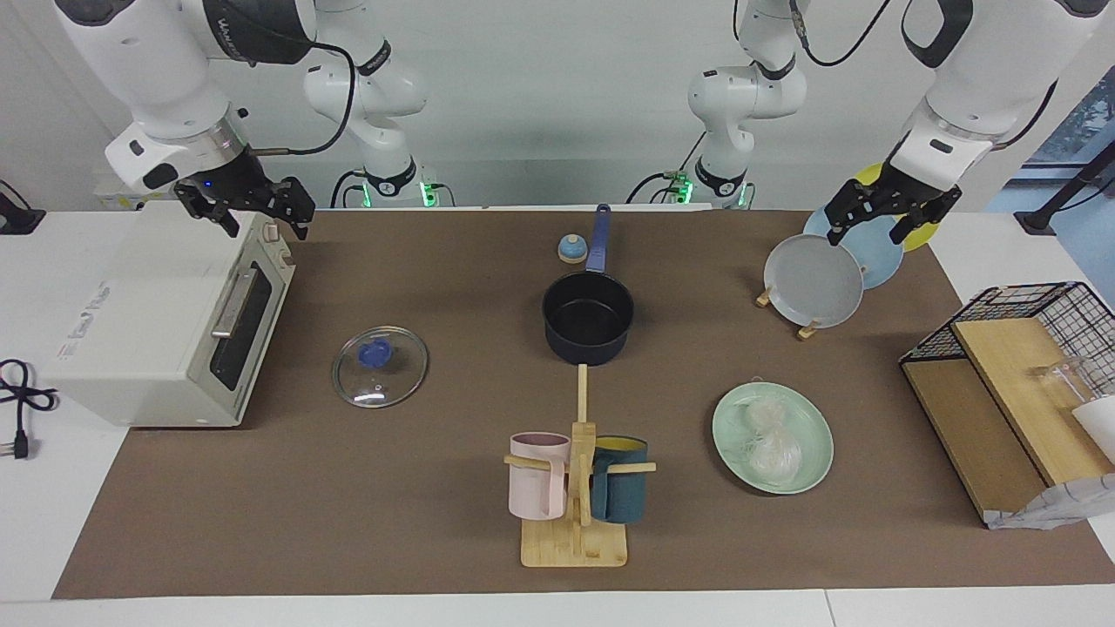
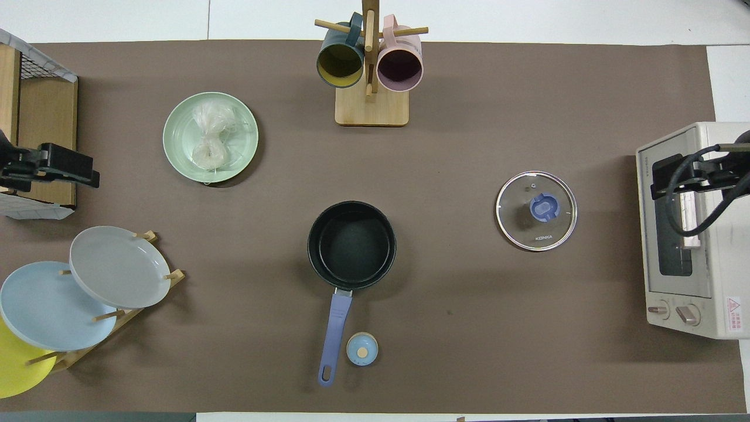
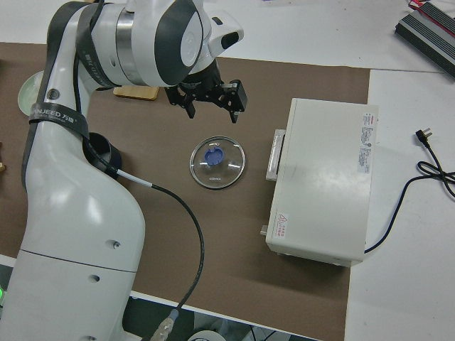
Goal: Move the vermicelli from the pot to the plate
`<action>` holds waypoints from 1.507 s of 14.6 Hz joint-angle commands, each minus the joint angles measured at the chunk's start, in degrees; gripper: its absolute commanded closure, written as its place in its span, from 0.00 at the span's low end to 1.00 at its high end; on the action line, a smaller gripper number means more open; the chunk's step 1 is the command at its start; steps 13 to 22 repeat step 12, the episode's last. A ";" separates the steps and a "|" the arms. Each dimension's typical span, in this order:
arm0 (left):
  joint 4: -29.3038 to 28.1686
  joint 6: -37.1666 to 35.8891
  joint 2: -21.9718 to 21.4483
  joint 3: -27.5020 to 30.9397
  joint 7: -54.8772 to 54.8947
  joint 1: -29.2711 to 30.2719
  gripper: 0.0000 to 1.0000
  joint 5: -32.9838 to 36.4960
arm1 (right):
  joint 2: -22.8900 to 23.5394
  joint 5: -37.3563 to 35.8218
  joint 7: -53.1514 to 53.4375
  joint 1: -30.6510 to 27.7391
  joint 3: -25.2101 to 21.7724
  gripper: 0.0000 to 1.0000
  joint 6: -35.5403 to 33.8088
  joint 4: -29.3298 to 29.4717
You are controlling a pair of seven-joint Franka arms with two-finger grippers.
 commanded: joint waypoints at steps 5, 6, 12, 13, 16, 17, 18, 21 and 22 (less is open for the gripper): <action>-3.74 0.99 -2.33 0.41 -2.28 -0.96 0.00 0.74 | -0.57 1.86 0.90 -0.60 1.31 0.00 0.69 -0.09; -3.21 0.37 -2.15 0.41 -2.28 -1.04 0.00 0.74 | -0.66 1.78 0.90 -0.51 1.31 0.00 0.78 -0.09; -3.20 0.19 -2.50 0.41 -2.11 -0.87 0.00 0.83 | -0.84 1.86 0.99 -0.24 1.31 0.00 0.87 -0.09; -3.20 0.19 -2.50 0.41 -2.11 -0.87 0.00 0.83 | -0.84 1.86 0.99 -0.24 1.31 0.00 0.87 -0.09; -3.20 0.19 -2.50 0.41 -2.11 -0.87 0.00 0.83 | -0.84 1.86 0.99 -0.24 1.31 0.00 0.87 -0.09; -3.20 0.19 -2.50 0.41 -2.11 -0.87 0.00 0.83 | -0.84 1.86 0.99 -0.24 1.31 0.00 0.87 -0.09; -3.20 0.19 -2.50 0.41 -2.11 -0.87 0.00 0.83 | -0.84 1.86 0.99 -0.24 1.31 0.00 0.87 -0.09; -3.20 0.19 -2.50 0.41 -2.11 -0.87 0.00 0.83 | -0.84 1.86 0.99 -0.24 1.31 0.00 0.87 -0.09; -3.20 0.19 -2.50 0.41 -2.11 -0.87 0.00 0.83 | -0.84 1.86 0.99 -0.24 1.31 0.00 0.87 -0.09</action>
